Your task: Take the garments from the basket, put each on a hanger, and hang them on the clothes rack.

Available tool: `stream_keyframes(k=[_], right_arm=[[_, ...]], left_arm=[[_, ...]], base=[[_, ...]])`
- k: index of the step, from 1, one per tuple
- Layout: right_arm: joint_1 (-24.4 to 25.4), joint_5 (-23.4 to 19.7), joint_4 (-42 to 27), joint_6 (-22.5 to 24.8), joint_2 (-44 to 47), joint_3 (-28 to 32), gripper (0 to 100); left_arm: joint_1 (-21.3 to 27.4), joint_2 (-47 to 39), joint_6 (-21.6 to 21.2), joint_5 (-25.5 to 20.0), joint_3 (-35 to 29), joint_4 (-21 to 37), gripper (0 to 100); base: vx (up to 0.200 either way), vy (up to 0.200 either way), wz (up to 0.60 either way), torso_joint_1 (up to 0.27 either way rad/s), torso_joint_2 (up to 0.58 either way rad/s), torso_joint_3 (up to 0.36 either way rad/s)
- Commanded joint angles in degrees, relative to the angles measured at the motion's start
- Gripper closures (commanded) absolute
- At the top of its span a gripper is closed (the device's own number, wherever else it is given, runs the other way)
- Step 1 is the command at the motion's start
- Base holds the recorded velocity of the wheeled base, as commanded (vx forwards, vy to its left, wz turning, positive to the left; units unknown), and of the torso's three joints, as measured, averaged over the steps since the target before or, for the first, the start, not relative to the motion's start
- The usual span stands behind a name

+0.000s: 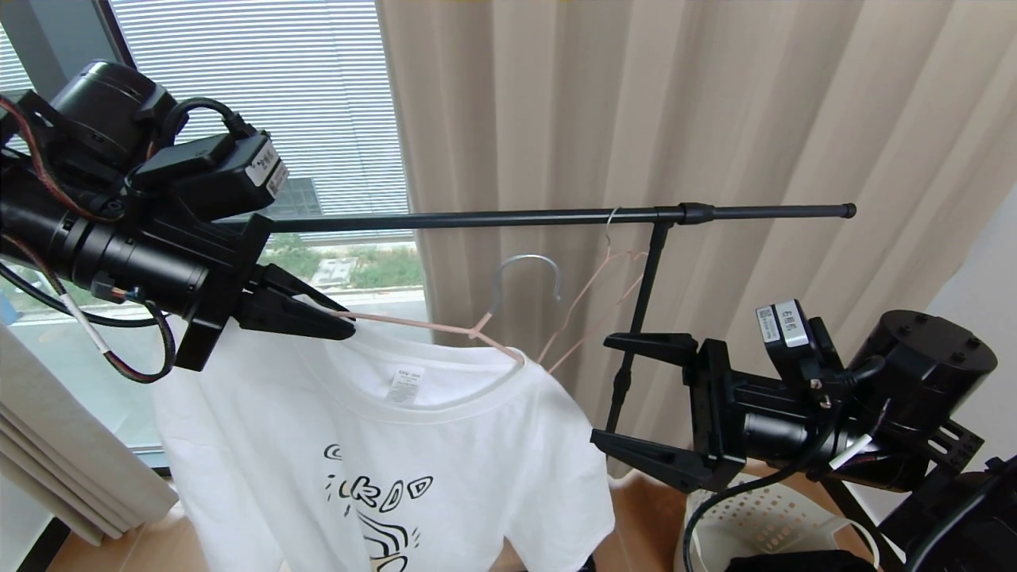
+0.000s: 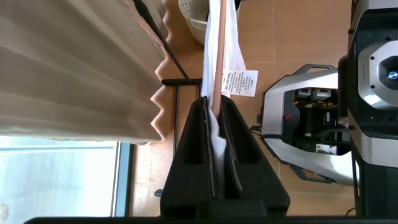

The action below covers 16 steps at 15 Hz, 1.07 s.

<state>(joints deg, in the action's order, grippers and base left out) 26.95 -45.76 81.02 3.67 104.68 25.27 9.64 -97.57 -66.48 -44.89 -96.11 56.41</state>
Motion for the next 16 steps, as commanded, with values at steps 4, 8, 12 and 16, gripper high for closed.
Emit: stream_keyframes(k=[4,8,12,16], right_arm=[[-0.76,-0.03,0.02,0.02,0.09,0.04,0],[-1.73,-0.03,0.02,0.02,1.32,0.66,0],[-3.22,0.06,0.02,0.02,4.57,2.41,0],[-3.31,0.15,0.02,-0.07,5.01,2.68,0]], left_arm=[[-0.33,1.77,3.11,-0.03,0.49,-1.56,100],[-0.94,2.83,3.19,-0.03,0.49,-1.65,100],[-1.21,4.67,6.09,-0.03,0.49,-1.74,100],[-4.11,5.2,11.19,-0.03,1.19,-3.23,100]], base=[[0.0,0.0,0.0,0.0,0.0,0.0],[0.0,0.0,0.0,0.0,0.0,0.0],[0.0,0.0,0.0,0.0,0.0,0.0],[0.0,0.0,0.0,0.0,0.0,0.0]])
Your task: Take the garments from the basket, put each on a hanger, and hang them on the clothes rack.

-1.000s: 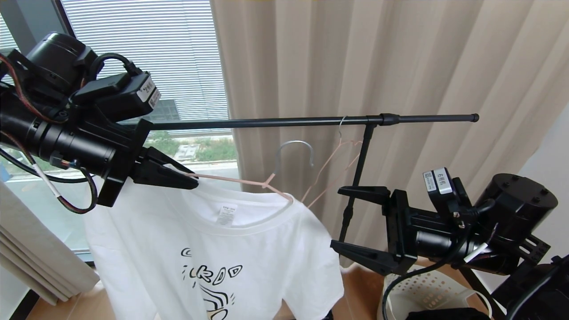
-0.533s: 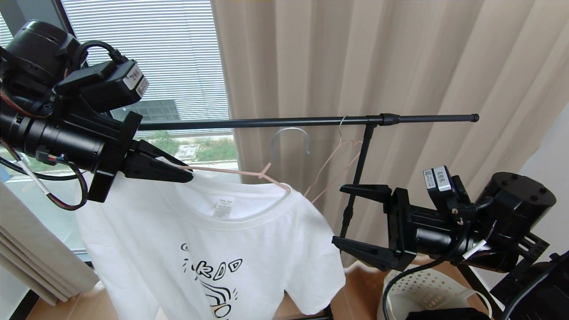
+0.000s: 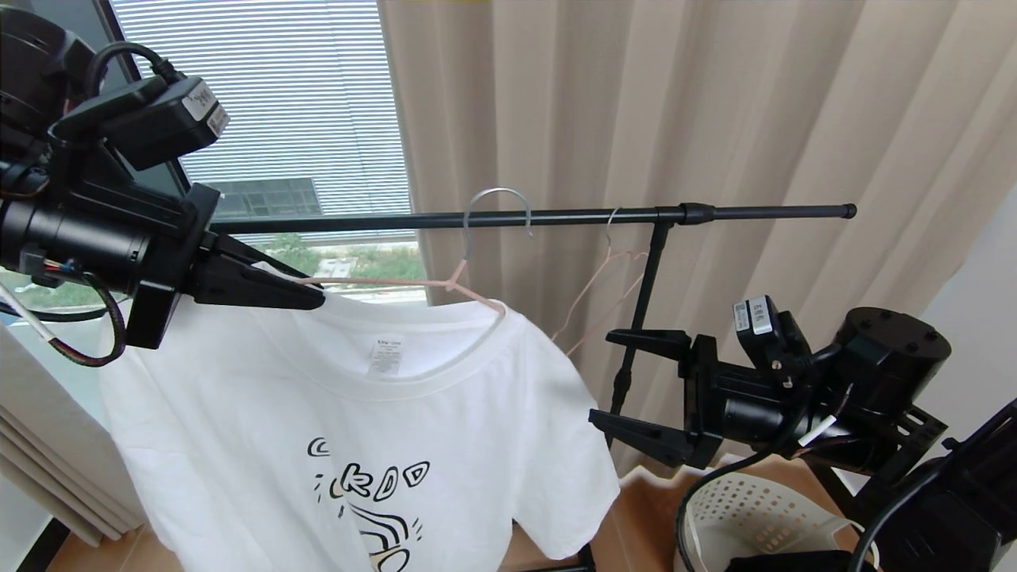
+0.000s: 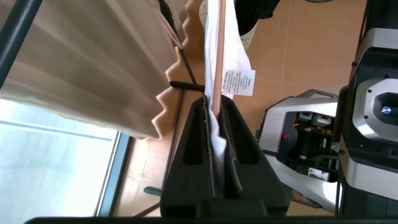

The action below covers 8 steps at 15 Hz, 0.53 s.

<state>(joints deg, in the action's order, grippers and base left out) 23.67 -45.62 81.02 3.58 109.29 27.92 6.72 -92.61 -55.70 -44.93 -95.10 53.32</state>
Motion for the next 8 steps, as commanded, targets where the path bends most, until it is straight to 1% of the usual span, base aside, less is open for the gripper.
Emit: stream_keyframes(k=[1,2,6,8], right_arm=[[-0.03,0.0,0.02,0.02,0.4,0.03,0],[-0.03,0.0,0.02,0.02,0.31,0.03,0],[-0.12,0.0,0.02,-0.07,0.22,0.12,0],[-0.38,0.0,0.02,-0.07,0.22,0.12,0]], left_arm=[[-2.06,0.15,1.03,0.02,0.26,-0.5,100],[-3.03,0.06,1.82,0.02,0.79,-0.85,100],[-5.93,-0.02,2.09,0.11,4.22,-4.54,100],[-6.98,-0.29,4.81,0.2,5.89,-7.53,100]], base=[[0.0,0.0,0.0,0.0,0.0,0.0],[0.0,0.0,0.0,0.0,0.0,0.0],[0.0,0.0,0.0,0.0,0.0,0.0],[0.0,0.0,0.0,0.0,0.0,0.0]])
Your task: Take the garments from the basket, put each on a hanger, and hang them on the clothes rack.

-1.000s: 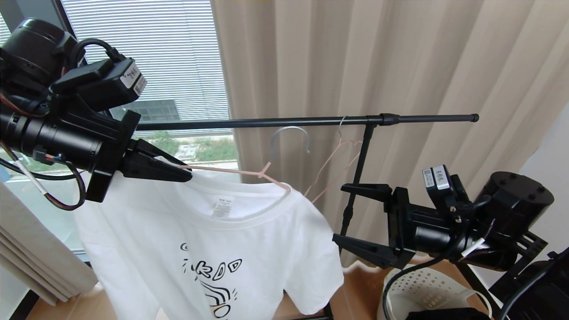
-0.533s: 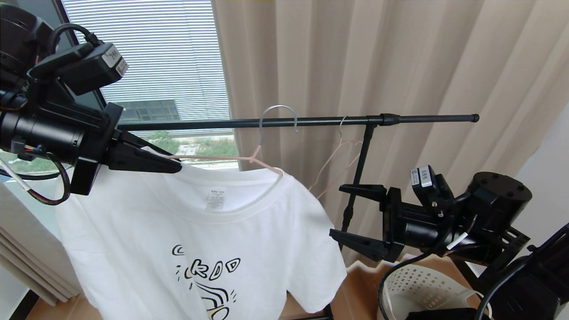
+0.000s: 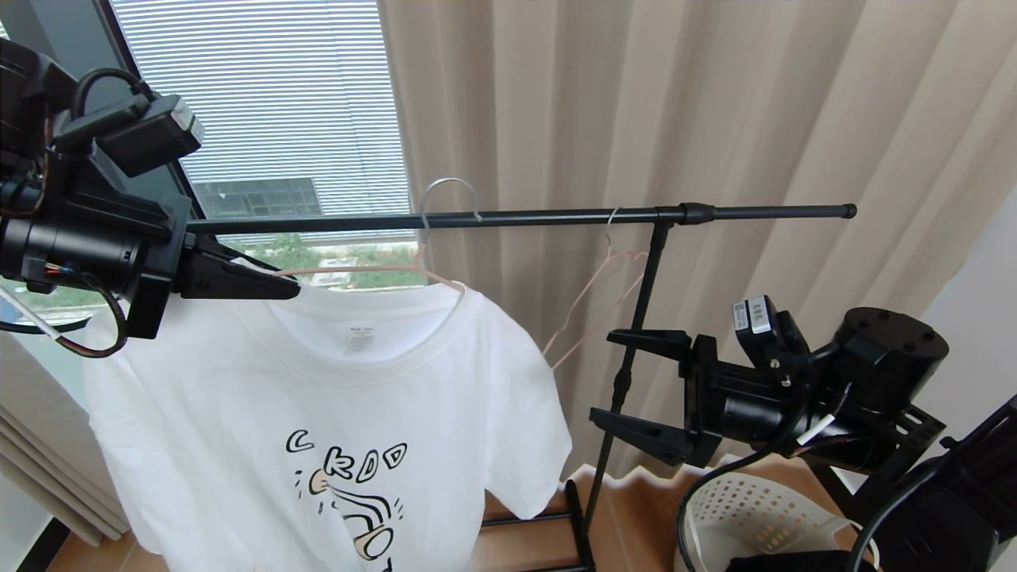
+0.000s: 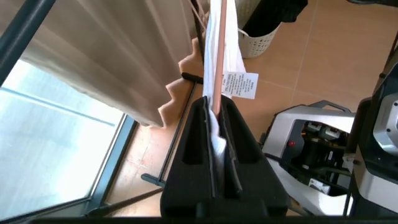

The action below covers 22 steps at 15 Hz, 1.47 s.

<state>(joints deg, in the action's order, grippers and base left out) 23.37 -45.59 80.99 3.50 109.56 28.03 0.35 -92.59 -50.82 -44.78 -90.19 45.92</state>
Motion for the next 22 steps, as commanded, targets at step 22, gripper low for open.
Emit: stream_keyframes(k=[22], right_arm=[[-0.61,0.07,0.04,-0.07,-0.31,0.36,0]], left_arm=[[-1.23,-3.83,11.54,13.84,4.76,-8.92,100]], base=[[0.0,0.0,0.0,0.0,0.0,0.0]])
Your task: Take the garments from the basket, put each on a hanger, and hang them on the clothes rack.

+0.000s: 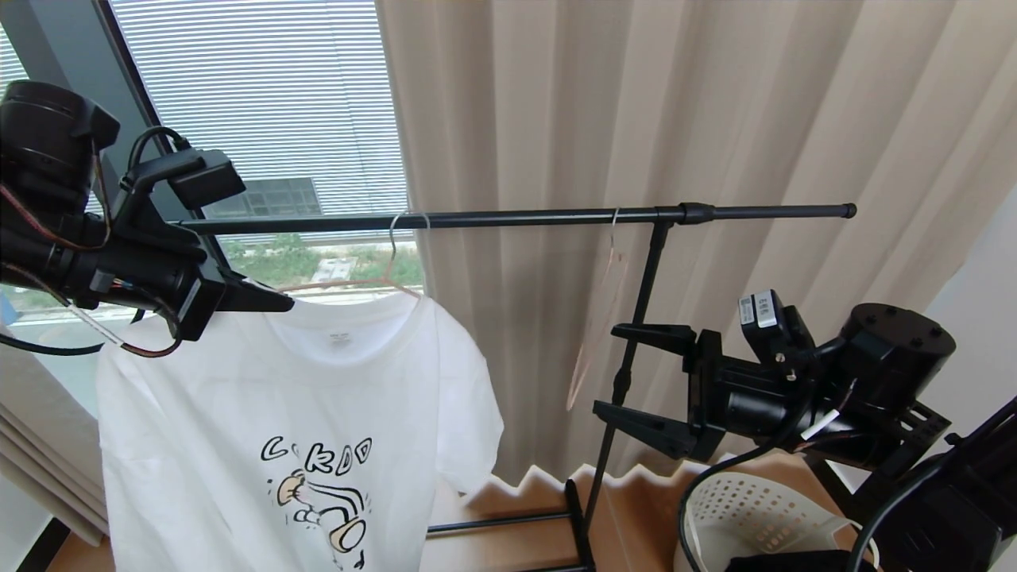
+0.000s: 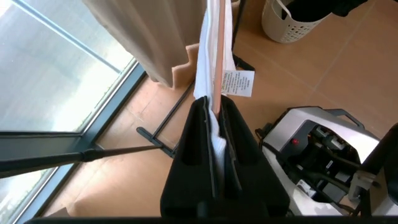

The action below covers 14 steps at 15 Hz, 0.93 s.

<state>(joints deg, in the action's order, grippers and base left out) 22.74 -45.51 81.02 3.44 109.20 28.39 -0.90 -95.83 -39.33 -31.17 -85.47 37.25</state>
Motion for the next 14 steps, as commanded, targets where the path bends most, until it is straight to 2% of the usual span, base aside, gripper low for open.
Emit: stream_keyframes(k=[1,4,8,12,14], right_arm=[[0.03,-0.02,0.02,0.08,-0.04,0.0,0],[0.03,-0.02,0.02,0.08,0.04,-0.09,0],[0.03,-0.02,0.02,0.08,0.13,-0.09,0],[0.03,-0.02,0.02,0.08,0.31,-0.18,0],[0.03,-0.02,0.02,0.08,0.31,-0.18,0]], left_arm=[[0.11,-1.11,0.92,1.02,-0.05,-1.04,100],[0.46,-2.78,3.38,2.08,-0.31,-4.91,100],[3.01,-5.42,10.15,7.44,-0.75,-11.59,100],[3.89,-6.56,11.55,8.41,-1.54,-13.08,100],[4.51,-7.27,14.01,8.5,-2.86,-13.08,100]], base=[[0.0,0.0,0.0,0.0,0.0,0.0],[0.0,0.0,0.0,0.0,0.0,0.0],[0.0,0.0,0.0,0.0,0.0,0.0],[0.0,0.0,0.0,0.0,0.0,0.0],[0.0,0.0,0.0,0.0,0.0,0.0]])
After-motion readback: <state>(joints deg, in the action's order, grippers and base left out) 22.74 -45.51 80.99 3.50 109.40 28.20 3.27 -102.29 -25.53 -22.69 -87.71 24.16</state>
